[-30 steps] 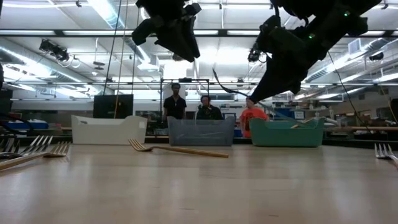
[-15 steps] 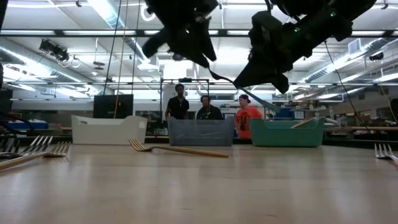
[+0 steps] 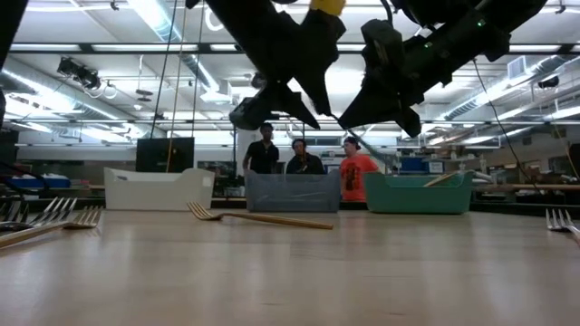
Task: Sort silverware by color (type)
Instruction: Put the blue fork into the white bin
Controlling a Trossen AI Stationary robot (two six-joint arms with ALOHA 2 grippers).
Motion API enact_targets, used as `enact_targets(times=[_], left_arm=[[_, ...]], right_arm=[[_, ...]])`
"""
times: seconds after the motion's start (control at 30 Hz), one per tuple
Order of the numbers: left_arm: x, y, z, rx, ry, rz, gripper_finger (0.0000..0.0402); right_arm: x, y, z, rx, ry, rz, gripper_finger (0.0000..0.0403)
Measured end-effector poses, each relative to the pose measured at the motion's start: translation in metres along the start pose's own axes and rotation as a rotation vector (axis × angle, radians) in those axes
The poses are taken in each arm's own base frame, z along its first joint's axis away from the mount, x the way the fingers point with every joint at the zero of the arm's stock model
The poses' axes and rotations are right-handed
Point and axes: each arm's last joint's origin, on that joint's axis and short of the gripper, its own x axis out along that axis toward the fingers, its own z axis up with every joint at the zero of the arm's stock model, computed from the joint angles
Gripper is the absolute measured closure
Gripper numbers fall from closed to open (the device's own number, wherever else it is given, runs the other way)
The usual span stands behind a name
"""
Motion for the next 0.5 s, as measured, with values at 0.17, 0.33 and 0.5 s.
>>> enact_targets(times=[0.17, 0.33, 0.5], left_arm=[[0.0009, 0.0029, 0.002, -0.005, -0.01, 0.029, 0.0276], [0.0012, 0.0027, 0.0013, -0.014, 0.001, 0.028, 0.0276], [0.0012, 0.0012, 0.0008, -0.033, 0.005, 0.017, 0.0276]], right_arm=[[0.0001, 0.0002, -0.0002, -0.004, 0.002, 0.005, 0.039], [0.0, 0.0005, -0.0004, -0.022, 0.005, 0.009, 0.0393], [0.0, 0.0003, -0.0003, -0.029, 0.001, 0.003, 0.0395]])
